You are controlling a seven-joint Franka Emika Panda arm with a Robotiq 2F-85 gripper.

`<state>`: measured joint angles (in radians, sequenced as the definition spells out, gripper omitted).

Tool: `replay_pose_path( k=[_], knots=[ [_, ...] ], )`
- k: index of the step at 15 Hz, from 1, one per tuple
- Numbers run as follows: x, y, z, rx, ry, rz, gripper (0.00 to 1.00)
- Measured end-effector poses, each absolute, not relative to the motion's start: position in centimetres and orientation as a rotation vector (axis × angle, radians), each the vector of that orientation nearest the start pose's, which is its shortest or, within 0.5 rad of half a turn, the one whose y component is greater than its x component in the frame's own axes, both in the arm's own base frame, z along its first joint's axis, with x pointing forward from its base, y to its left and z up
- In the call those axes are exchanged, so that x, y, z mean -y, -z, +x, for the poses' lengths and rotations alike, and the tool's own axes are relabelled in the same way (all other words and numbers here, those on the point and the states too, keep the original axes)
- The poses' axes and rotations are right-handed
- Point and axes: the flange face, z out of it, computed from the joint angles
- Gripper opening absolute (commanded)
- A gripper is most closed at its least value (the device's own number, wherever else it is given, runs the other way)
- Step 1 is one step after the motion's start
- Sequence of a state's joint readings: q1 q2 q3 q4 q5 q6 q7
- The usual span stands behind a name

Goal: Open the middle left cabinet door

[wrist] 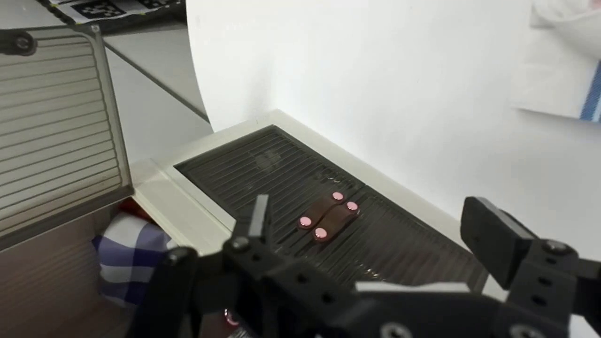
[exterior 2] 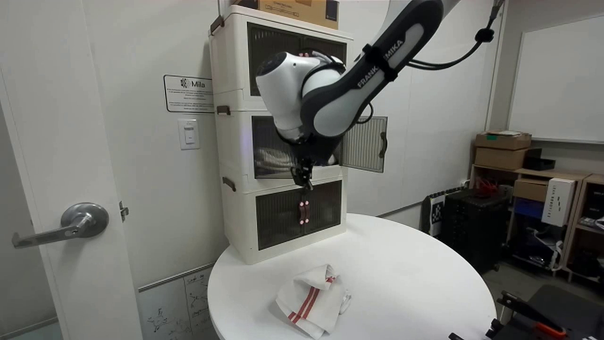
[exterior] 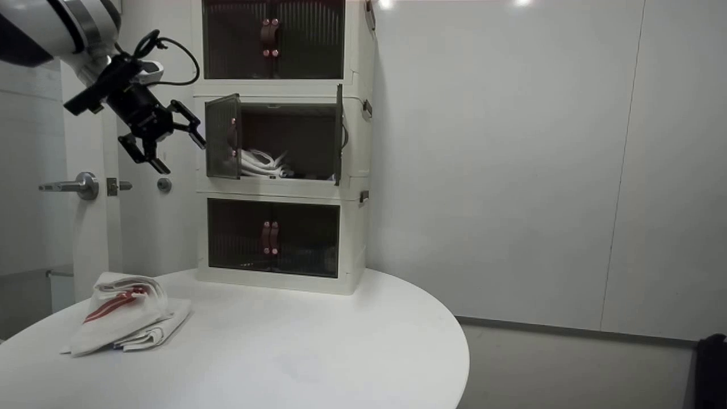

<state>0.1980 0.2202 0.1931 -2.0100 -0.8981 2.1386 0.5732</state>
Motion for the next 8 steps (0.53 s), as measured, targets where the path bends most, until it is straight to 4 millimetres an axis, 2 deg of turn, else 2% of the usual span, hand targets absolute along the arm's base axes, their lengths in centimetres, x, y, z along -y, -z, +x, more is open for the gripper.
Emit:
replay_pose_path(
  k=[5,8],
  knots=[
    [-17.3,-43.4,53.9,-0.523,-0.164,2.422,1.0],
    [-15.8,-47.2,53.8,-0.497,-0.129,2.387,1.0]
  ],
)
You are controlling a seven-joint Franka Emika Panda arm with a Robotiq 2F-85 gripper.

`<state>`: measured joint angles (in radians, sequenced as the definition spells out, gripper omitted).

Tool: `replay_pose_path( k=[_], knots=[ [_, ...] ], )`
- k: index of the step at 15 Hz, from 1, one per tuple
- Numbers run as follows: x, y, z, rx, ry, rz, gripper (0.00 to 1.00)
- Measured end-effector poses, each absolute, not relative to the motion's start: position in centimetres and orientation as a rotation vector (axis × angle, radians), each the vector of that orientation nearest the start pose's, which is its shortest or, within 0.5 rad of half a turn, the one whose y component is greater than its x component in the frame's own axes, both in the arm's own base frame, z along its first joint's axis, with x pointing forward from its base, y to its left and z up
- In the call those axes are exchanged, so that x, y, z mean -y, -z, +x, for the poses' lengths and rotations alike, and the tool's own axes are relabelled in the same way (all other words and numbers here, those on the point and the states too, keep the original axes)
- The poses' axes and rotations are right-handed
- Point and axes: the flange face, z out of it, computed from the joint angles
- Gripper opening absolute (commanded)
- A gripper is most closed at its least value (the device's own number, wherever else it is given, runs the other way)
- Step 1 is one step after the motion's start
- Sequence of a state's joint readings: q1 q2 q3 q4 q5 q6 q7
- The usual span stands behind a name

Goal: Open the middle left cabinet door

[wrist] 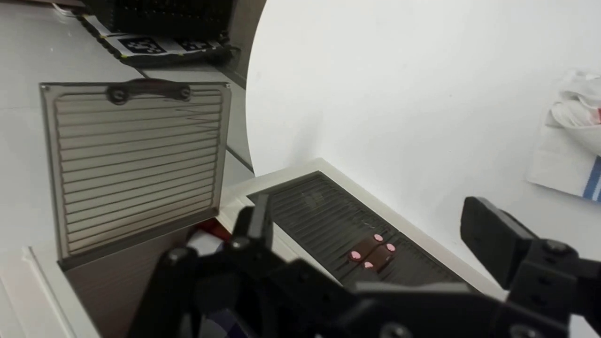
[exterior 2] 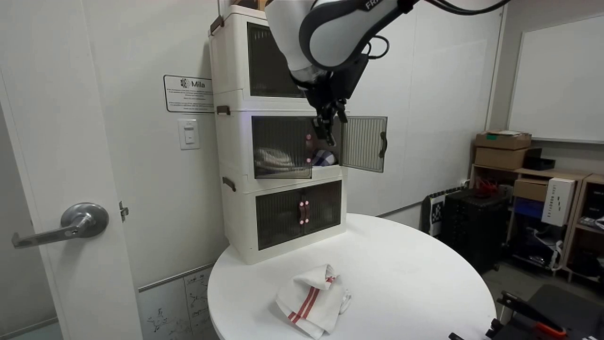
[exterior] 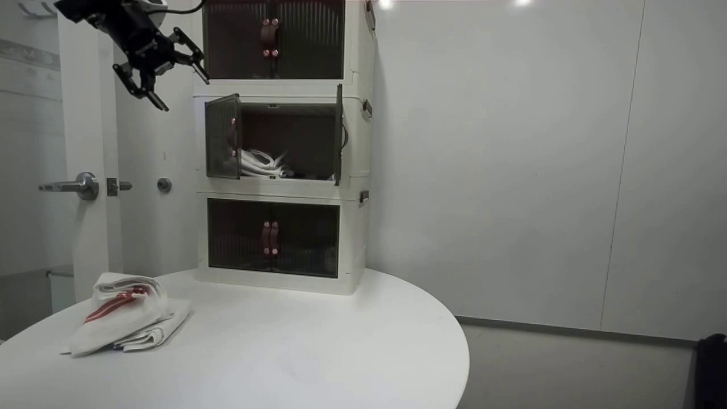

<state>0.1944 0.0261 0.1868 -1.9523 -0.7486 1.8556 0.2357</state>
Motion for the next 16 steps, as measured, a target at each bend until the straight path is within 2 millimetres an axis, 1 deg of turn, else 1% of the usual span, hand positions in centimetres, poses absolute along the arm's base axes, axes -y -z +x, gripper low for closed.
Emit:
replay_pose_path(
  k=[3,7,9,13,16],
  knots=[
    [-14.4,-49.2,55.0,-0.493,-0.119,2.382,1.0],
    [-12.8,-50.8,57.5,-0.506,-0.124,2.386,1.0],
    [-12.1,-51.5,58.8,-0.554,-0.117,2.385,1.0],
    [-11.5,-52.9,61.4,-0.685,-0.096,2.413,1.0],
    [-11.7,-53.0,62.8,-0.778,-0.081,2.432,1.0]
  ],
)
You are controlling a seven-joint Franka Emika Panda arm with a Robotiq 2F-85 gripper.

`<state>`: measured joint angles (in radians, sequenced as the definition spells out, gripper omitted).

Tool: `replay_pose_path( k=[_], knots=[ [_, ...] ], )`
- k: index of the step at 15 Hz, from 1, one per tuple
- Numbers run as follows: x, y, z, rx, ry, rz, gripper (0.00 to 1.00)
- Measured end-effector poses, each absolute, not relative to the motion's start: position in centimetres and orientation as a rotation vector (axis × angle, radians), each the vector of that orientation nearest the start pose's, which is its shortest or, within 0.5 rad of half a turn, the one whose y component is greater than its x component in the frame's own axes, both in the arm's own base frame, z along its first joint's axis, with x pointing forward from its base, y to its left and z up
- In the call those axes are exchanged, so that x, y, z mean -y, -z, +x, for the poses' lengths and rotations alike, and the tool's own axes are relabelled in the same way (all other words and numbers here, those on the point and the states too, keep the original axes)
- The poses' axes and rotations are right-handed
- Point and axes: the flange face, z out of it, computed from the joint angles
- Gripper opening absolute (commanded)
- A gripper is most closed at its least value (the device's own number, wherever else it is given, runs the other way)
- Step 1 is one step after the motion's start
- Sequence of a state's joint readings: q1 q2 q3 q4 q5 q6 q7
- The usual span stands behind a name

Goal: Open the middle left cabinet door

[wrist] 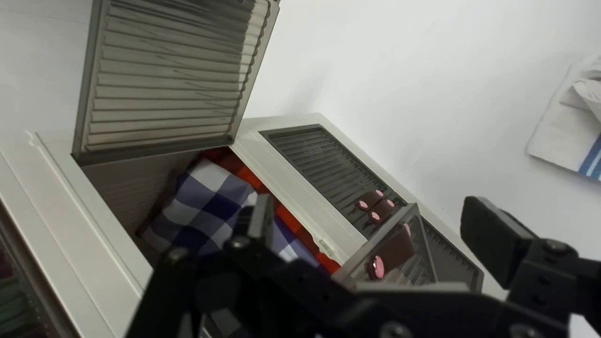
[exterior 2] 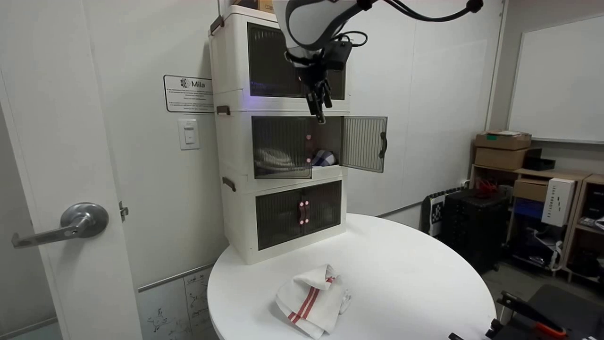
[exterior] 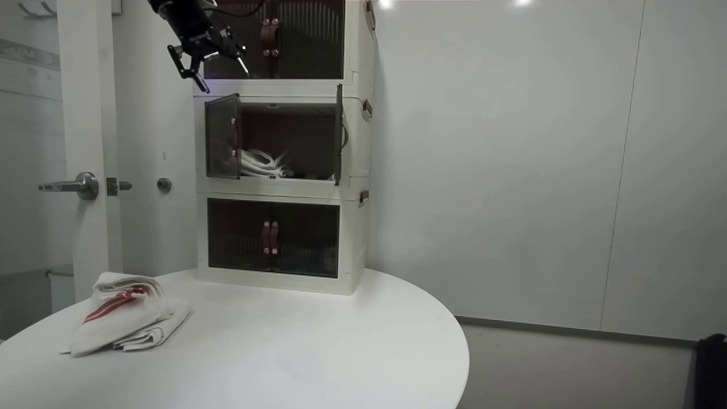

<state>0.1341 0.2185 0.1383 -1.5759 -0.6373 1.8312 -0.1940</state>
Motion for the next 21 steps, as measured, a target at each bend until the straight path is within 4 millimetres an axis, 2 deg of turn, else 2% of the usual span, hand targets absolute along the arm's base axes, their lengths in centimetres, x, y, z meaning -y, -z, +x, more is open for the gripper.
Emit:
replay_pose_path(
  k=[7,12,21],
  knots=[
    [-12.4,-51.9,65.0,-0.958,-0.054,2.413,1.0],
    [-12.8,-51.6,66.0,-0.999,-0.111,2.408,1.0],
    [-13.5,-50.2,66.8,-1.039,-0.174,2.518,1.0]
  ],
)
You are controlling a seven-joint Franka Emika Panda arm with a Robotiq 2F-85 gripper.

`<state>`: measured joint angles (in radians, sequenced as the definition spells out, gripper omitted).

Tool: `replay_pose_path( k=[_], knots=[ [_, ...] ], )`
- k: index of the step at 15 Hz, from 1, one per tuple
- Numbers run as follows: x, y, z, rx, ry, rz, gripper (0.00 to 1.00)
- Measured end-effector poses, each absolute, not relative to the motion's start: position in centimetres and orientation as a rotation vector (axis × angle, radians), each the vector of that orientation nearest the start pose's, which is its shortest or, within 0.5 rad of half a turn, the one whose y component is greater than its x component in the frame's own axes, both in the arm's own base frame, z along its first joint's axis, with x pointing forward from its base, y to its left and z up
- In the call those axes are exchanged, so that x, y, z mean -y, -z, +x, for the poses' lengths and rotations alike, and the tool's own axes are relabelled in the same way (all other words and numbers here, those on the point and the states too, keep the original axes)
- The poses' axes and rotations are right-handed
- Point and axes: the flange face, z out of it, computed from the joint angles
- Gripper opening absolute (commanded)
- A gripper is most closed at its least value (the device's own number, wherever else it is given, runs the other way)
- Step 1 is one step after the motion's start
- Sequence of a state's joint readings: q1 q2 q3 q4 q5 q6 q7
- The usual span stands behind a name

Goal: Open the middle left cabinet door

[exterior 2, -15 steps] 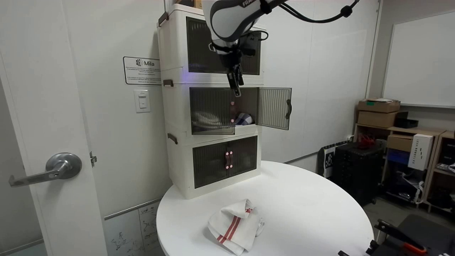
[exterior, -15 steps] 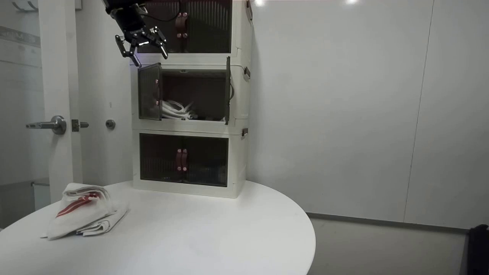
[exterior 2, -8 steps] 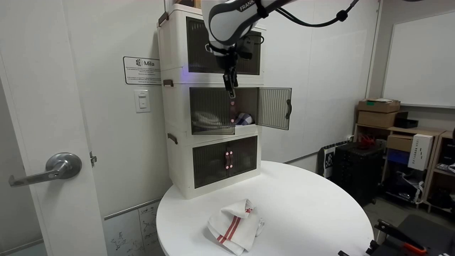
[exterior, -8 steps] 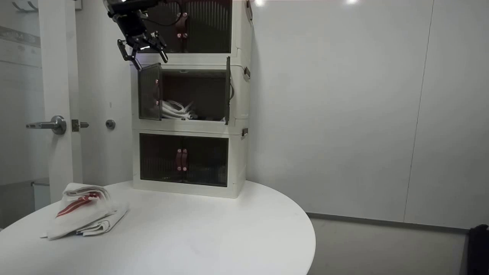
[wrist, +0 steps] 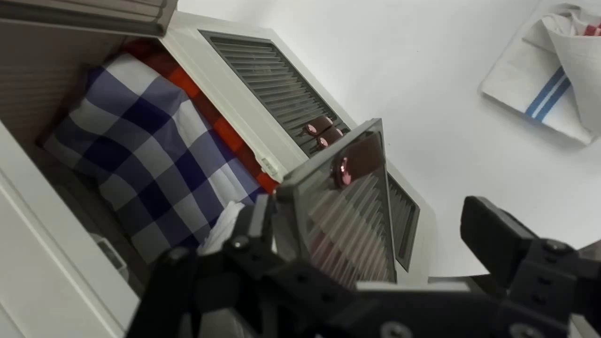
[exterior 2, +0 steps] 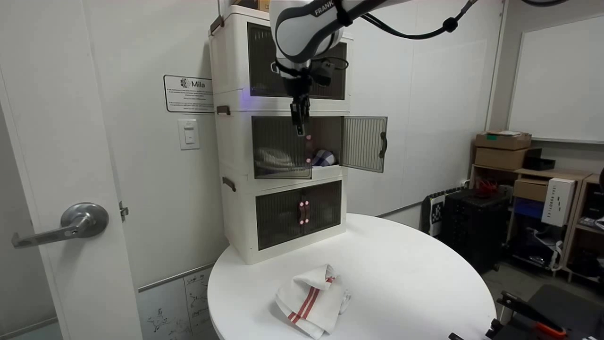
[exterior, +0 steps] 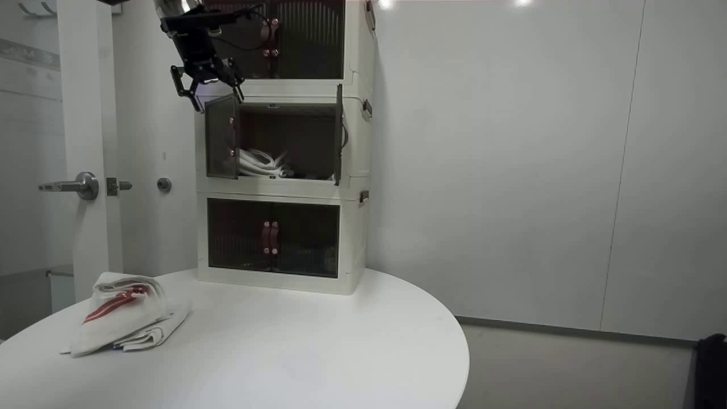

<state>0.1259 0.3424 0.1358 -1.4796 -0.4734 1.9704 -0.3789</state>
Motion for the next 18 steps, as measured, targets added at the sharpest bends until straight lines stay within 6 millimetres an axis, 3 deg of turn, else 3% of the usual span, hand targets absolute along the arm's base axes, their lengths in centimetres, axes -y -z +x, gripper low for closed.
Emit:
replay_pose_path(
  k=[8,18],
  knots=[
    [-16.3,-50.5,65.8,1.164,0.263,-3.193,1.0],
    [-19.2,-51.7,63.7,0.644,0.251,-3.297,1.0]
  ],
)
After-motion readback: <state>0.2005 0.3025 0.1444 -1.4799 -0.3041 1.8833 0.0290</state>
